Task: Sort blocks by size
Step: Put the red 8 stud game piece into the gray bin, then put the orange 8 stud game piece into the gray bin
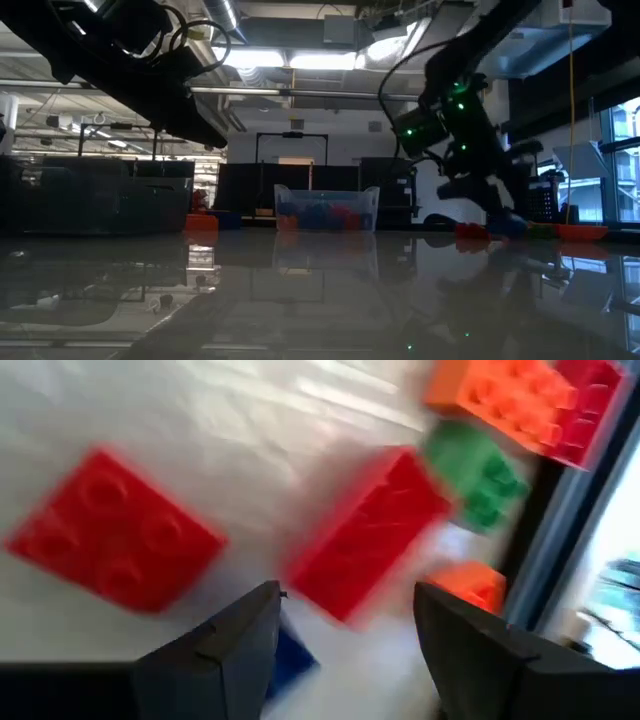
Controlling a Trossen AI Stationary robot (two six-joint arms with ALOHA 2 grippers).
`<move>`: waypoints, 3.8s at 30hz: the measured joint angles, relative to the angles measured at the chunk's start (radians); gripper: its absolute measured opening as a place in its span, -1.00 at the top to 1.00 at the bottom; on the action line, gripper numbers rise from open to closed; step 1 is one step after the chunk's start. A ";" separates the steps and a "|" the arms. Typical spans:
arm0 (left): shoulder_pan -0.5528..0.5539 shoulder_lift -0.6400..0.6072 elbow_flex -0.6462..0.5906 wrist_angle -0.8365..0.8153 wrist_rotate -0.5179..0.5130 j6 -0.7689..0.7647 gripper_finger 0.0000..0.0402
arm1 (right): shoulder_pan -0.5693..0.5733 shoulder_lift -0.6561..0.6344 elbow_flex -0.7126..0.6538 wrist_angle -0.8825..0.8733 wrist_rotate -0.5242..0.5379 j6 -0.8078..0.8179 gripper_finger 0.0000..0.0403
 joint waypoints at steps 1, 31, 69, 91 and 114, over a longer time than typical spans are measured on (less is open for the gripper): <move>0.000 0.000 0.000 0.000 0.000 0.000 -0.17 | -0.006 -0.015 -0.023 0.052 -0.001 0.005 -0.14; 0.001 0.000 0.000 0.009 0.000 -0.001 -0.17 | 0.003 -0.296 -0.428 0.530 0.184 0.347 -0.14; 0.001 0.000 0.000 0.003 0.000 -0.001 -0.17 | 0.434 -0.554 -0.246 0.034 -0.016 0.262 0.55; 0.001 0.000 0.000 0.006 0.000 -0.001 -0.17 | 1.236 -0.671 -0.204 0.238 -0.632 1.183 0.51; 0.001 0.000 0.000 0.013 0.000 0.012 -0.17 | 1.322 -0.664 -0.204 0.313 -0.567 1.390 -0.12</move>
